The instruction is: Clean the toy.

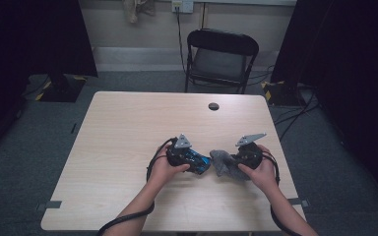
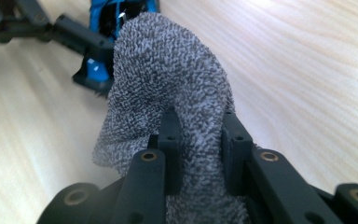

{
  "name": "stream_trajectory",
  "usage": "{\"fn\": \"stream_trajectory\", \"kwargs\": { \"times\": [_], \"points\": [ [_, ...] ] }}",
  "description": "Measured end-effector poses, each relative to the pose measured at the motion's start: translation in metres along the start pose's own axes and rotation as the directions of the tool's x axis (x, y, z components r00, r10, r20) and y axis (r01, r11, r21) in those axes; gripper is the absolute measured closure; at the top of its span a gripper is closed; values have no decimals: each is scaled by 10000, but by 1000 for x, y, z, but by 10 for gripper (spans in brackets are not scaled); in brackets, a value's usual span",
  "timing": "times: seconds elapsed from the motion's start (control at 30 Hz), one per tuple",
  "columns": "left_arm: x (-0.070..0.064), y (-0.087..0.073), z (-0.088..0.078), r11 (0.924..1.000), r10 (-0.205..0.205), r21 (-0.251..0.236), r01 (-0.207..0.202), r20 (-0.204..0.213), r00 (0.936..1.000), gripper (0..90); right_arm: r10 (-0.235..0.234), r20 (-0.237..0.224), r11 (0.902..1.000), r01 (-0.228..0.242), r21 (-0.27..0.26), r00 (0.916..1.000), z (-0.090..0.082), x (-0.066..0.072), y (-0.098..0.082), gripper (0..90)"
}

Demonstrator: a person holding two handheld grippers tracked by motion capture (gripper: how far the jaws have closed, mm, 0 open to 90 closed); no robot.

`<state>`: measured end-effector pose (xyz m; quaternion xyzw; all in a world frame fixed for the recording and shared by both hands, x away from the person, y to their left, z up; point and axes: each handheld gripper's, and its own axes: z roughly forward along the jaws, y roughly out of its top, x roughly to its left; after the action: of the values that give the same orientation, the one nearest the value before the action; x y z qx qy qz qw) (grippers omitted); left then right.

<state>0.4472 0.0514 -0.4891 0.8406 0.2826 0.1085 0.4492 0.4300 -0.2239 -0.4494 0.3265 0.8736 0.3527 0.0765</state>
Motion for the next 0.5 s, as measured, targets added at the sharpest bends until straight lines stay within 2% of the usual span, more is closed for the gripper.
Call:
{"fn": "stream_trajectory", "kwargs": {
  "times": [0.17,0.3,0.33,0.5],
  "points": [
    [0,1,0,10000,-15,71,15,12,10000,161,-274,-141,9996,275,34,9995,-5,6,-3,743],
    [0,0,0,10000,-3,27,3,5,10000,161,-411,-357,9992,412,4,9985,-6,13,-3,743],
    [0,1,0,10000,6,49,-6,-10,10000,161,-457,-570,9990,457,-7,9973,-6,16,-3,743],
    [0,1,0,10000,-9,73,9,3,10000,161,-702,-792,9975,708,56,9944,-5,24,-6,742]
  ]
}}
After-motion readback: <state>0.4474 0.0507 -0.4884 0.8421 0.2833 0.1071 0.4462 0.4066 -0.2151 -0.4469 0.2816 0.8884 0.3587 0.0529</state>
